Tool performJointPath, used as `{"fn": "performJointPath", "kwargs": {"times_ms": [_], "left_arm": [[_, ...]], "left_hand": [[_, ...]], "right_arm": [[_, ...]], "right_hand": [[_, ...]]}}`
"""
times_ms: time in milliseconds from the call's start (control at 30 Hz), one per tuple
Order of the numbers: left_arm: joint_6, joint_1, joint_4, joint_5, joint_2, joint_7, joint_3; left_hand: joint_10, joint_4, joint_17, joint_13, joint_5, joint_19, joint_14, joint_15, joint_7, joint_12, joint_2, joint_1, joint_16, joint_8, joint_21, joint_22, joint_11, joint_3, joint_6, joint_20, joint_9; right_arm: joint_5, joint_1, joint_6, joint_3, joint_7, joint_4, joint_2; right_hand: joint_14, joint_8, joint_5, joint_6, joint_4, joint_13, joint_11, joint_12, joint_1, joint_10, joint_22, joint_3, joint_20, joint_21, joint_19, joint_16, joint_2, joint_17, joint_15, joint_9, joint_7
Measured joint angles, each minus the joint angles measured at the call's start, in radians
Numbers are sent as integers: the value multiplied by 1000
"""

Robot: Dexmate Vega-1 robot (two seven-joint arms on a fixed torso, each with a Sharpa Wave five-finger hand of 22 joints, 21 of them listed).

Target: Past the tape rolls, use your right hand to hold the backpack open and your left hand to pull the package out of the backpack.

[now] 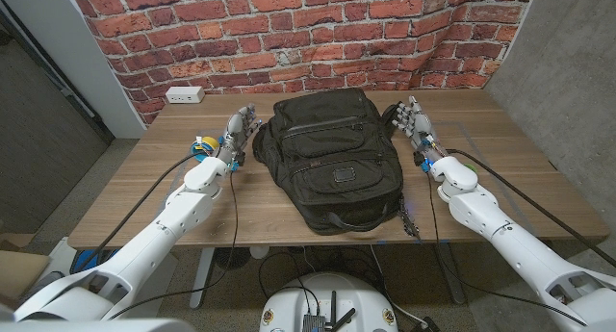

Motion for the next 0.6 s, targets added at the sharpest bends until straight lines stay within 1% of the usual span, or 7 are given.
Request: {"fn": "performJointPath", "kwargs": {"times_ms": [100,167,267,333,433,500,600], "left_arm": [[8,5,-14,8,1,19,0],[16,7,-24,12,3,29,0],[25,10,-40,18,7,40,1],[25,12,-46,18,8,40,1],[49,17,-65,29,13,70,2],[57,20,-76,32,16,79,3],[72,25,-94,38,20,96,3]], "left_hand": [[1,0,0,0,0,0,0,0,0,0,0,0,0,0,0,0,-1,0,0,0,0],[1,-6,0,0,0,0,0,0,0,0,0,0,0,0,0,0,-1,6,0,0,0],[1,-10,0,0,0,0,0,0,0,0,0,0,0,0,0,0,-1,1,0,0,0],[1,-10,0,0,0,0,0,0,-1,0,0,1,0,0,0,0,-1,1,1,0,0],[1,-12,0,0,0,0,0,0,-5,0,4,4,0,0,0,0,-1,4,5,0,0],[1,-12,0,0,0,0,0,0,-5,0,4,4,0,0,0,0,-1,4,5,0,0],[1,-15,0,0,0,0,0,0,-5,0,4,4,-1,0,0,0,-1,7,5,0,0]], "right_arm": [[-3,-5,4,3,1,-7,-8],[-6,-11,8,6,2,-15,-15],[-7,-21,16,11,3,-24,-23],[-7,-21,24,11,4,-24,-23],[-7,-45,33,22,8,-45,-40],[-8,-51,39,25,9,-51,-44],[-7,-64,48,31,12,-64,-54]], "right_hand": [[0,0,7,0,0,0,-2,0,0,2,0,0,0,0,0,0,0,-5,0,0,0],[5,0,7,0,0,0,3,0,0,7,0,0,-1,0,-1,7,0,-5,-5,0,0],[7,0,7,0,0,0,3,0,0,8,0,0,-4,0,-4,8,0,-5,-3,0,0],[15,0,7,0,-4,0,3,0,0,8,0,4,-4,0,-4,8,0,-5,-4,0,0],[16,0,7,0,-4,0,1,0,0,10,0,4,-4,0,-4,8,0,-5,-5,0,0],[16,0,7,0,-4,0,-1,0,0,11,0,4,-10,0,-9,8,0,-5,-5,0,0],[16,0,7,0,-4,0,-1,0,0,11,0,4,-15,0,-4,8,0,-5,-5,0,0]]}}
